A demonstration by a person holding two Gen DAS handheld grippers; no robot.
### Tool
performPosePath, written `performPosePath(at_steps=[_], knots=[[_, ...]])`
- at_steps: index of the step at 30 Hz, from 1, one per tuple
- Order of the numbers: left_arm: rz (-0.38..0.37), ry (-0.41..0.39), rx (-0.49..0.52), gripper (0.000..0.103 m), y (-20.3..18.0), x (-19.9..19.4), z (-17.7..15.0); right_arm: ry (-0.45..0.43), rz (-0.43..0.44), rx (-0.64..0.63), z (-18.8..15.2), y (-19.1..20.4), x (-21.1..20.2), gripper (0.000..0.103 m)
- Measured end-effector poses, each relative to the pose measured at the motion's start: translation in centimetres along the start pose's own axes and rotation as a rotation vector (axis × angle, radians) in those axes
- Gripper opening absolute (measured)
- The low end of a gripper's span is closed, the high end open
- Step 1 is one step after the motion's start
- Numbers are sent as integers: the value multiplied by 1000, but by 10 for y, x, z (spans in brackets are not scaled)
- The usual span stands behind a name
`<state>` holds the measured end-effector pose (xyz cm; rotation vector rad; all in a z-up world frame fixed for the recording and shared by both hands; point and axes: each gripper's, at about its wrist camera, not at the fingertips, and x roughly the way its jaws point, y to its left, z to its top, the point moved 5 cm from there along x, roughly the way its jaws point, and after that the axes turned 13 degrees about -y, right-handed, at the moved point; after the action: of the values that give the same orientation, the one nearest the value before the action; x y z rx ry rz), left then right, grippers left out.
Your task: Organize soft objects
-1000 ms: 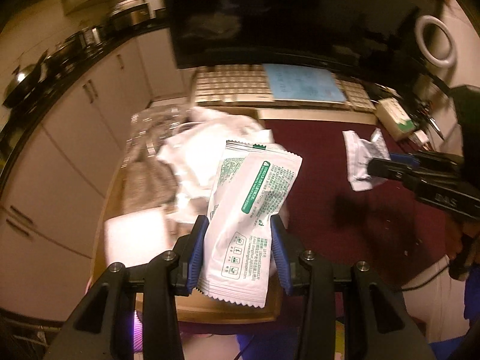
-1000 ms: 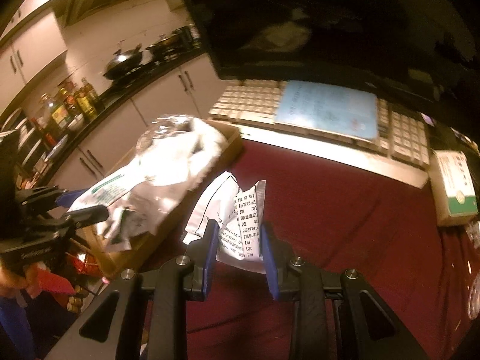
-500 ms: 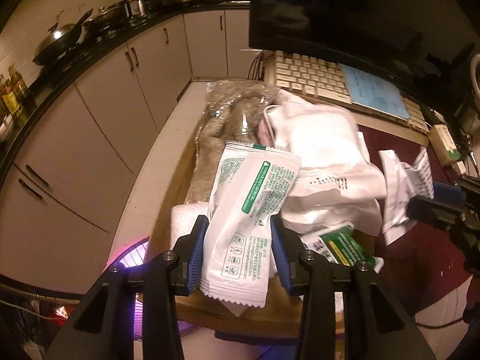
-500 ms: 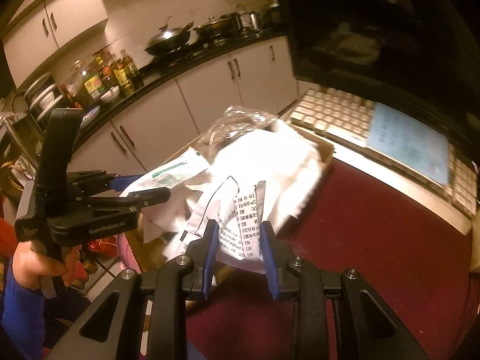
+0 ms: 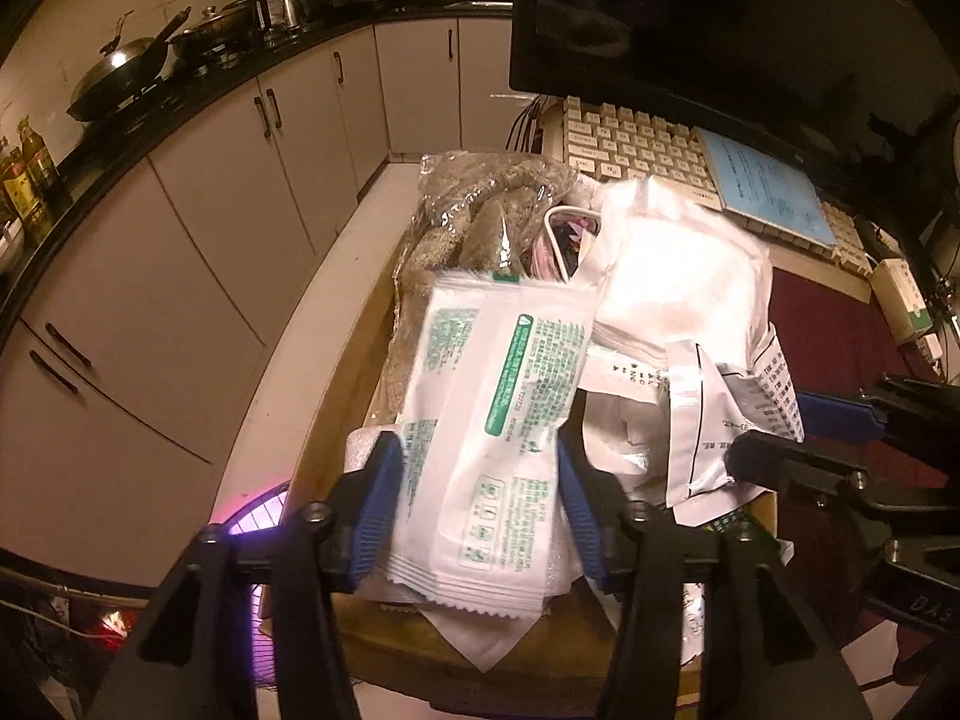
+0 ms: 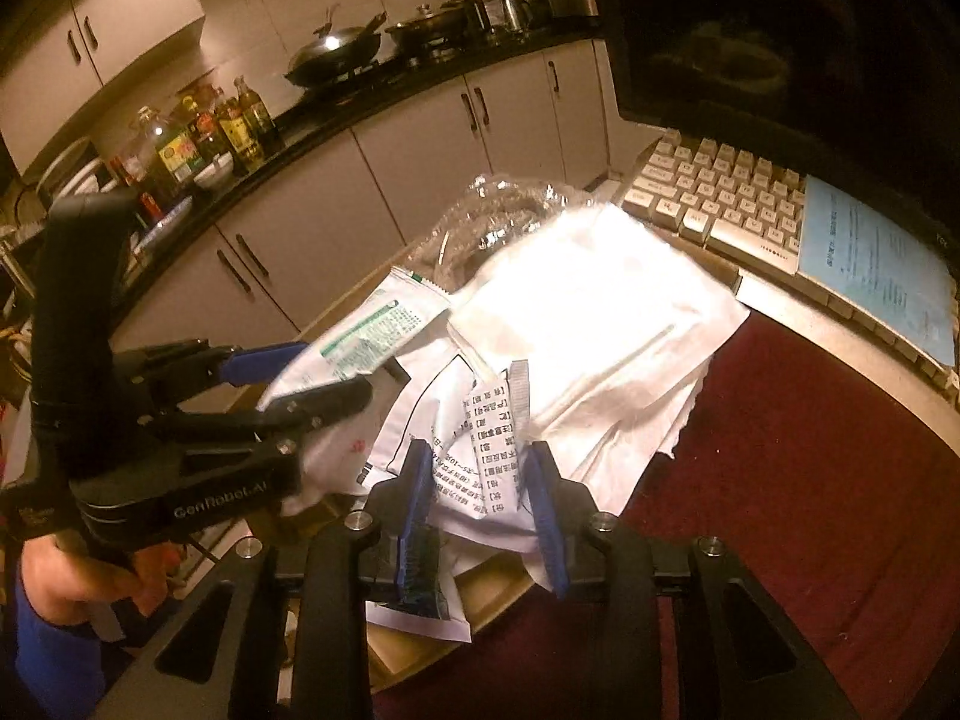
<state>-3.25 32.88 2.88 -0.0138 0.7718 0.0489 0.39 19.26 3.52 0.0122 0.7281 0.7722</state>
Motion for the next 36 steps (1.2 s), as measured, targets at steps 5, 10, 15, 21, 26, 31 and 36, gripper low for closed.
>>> performPosePath(at_steps=[5, 10, 15, 21, 26, 31, 36], knots=[[0, -24, 2, 79, -3, -6, 4, -18, 8, 13, -1, 0, -8, 45], [6, -51, -4, 89, -7, -18, 7, -51, 21, 5, -2, 2, -26, 62], [25, -100, -14, 92, -14, -37, 11, -98, 15, 12, -6, -8, -55, 74], [-9, -81, -64, 92, -27, -45, 2, -137, -10, 31, -18, -29, -87, 82], [15, -59, -26, 92, -45, -48, -13, -118, -15, 57, -30, -40, -97, 92], [55, -78, -62, 93, -52, -60, -24, -108, -39, 43, -41, -38, -104, 103], [111, -93, -23, 103, -55, -70, -32, -87, -42, 4, -54, -27, -105, 103]])
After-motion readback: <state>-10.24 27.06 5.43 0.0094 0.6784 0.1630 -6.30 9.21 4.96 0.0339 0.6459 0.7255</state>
